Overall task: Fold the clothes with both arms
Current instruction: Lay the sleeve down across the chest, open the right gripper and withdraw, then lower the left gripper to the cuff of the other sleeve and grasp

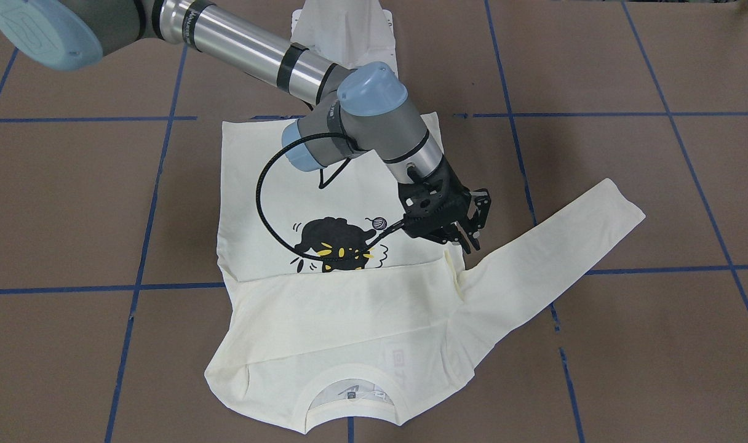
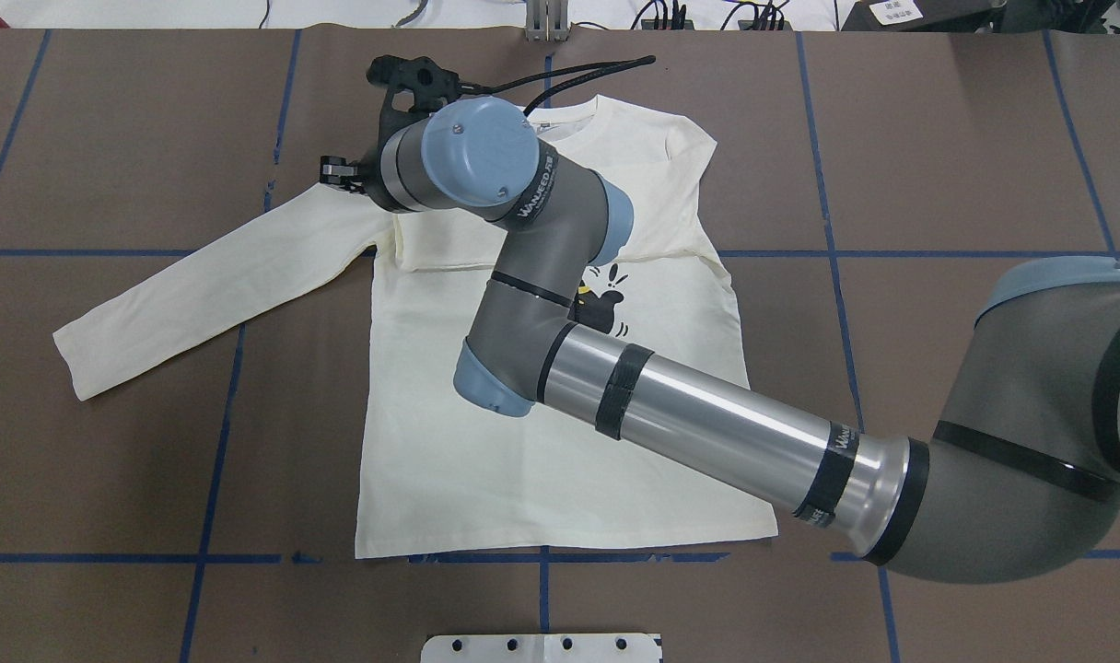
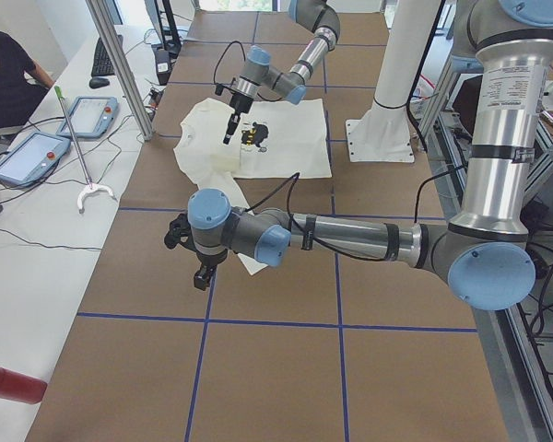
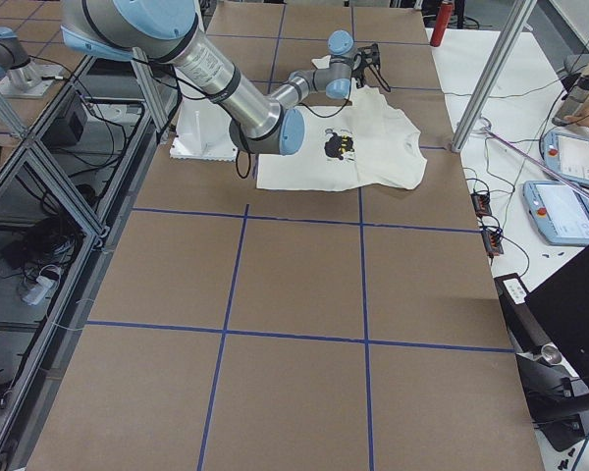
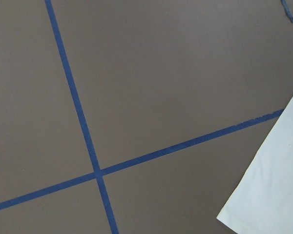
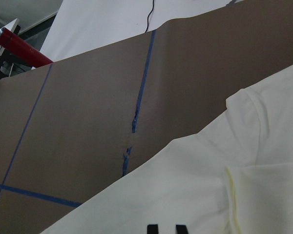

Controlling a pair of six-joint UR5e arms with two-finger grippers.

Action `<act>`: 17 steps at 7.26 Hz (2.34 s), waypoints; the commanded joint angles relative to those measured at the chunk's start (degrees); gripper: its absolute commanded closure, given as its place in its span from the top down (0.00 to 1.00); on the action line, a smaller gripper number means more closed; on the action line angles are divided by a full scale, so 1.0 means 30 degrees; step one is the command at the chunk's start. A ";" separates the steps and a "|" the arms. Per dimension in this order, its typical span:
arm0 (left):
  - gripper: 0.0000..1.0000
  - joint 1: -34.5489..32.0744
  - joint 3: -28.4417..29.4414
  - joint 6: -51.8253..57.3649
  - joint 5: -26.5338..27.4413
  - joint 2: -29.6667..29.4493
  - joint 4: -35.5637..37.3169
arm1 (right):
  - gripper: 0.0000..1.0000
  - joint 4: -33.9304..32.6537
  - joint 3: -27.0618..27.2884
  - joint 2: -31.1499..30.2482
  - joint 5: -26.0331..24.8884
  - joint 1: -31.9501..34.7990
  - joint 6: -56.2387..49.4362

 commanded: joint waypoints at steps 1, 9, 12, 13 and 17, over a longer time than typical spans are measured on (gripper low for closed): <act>1.00 0.0000 0.0024 -0.0039 0.0000 -0.0007 -0.0023 | 1.00 0.0176 -0.0168 0.0206 -0.1234 -0.0656 0.0232; 1.00 0.5290 -0.1781 -1.5769 0.4562 0.3400 -0.9809 | 1.00 -1.7938 0.8829 -0.2880 0.4592 0.3232 -0.1622; 0.98 1.1962 -0.3491 -2.6116 1.0612 0.5119 -1.0717 | 1.00 -1.9483 1.5433 -1.0700 0.6753 0.5956 -0.8040; 0.98 1.2765 -0.3346 -2.6839 1.1476 0.5236 -1.0629 | 1.00 -1.9337 1.6259 -1.2492 0.7024 0.6544 -0.9623; 0.97 1.3182 -0.2176 -2.6700 1.2978 0.4684 -1.0247 | 1.00 -1.9248 1.6939 -1.4851 0.8196 0.7721 -1.1455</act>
